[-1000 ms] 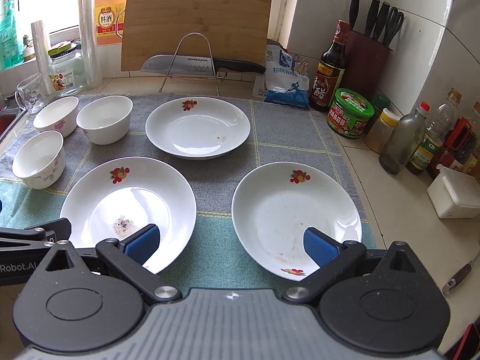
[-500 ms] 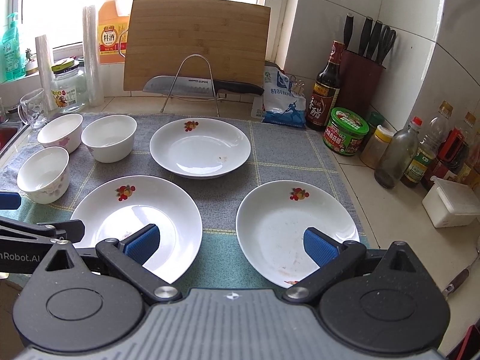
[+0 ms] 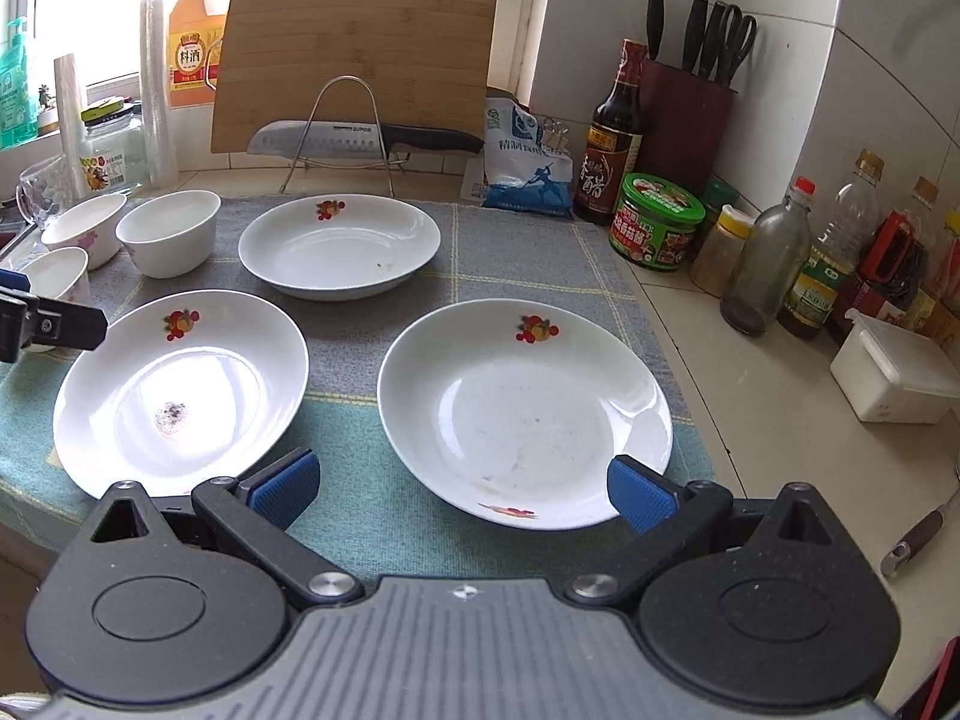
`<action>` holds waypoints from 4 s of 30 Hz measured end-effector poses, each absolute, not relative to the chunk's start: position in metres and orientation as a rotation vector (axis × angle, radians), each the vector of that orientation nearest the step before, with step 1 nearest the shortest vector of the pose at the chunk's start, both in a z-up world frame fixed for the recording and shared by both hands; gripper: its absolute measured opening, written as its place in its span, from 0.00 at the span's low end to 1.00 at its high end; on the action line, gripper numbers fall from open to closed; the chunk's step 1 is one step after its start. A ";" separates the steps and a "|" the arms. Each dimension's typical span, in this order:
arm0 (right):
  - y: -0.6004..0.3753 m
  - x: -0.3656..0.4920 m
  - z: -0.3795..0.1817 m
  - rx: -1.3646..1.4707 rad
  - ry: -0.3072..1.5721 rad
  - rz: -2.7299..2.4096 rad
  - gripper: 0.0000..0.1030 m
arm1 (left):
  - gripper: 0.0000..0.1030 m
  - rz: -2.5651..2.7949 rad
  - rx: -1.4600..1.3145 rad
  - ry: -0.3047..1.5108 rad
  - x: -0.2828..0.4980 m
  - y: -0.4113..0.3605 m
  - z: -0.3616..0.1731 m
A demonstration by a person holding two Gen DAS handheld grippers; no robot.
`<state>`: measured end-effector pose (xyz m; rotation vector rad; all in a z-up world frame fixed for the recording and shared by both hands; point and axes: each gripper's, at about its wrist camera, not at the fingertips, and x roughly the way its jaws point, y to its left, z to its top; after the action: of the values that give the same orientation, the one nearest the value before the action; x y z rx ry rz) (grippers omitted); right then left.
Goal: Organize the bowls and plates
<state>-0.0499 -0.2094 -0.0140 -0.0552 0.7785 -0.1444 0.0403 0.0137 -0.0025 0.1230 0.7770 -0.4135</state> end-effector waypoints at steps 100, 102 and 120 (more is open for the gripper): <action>-0.338 0.035 -0.091 -0.126 0.740 0.130 1.00 | 0.68 -1.108 0.578 1.081 0.231 -0.274 -0.069; -0.343 0.042 -0.092 -0.129 0.739 0.132 1.00 | 0.68 -1.105 0.576 1.078 0.236 -0.279 -0.070; -0.370 0.082 -0.105 -0.119 0.763 0.149 1.00 | 0.68 -1.092 0.553 1.075 0.270 -0.303 -0.083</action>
<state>0.0820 -0.3702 -0.1047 -0.1193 0.7632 0.1492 0.2697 -0.3026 -0.0827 0.5533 1.0750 -1.0922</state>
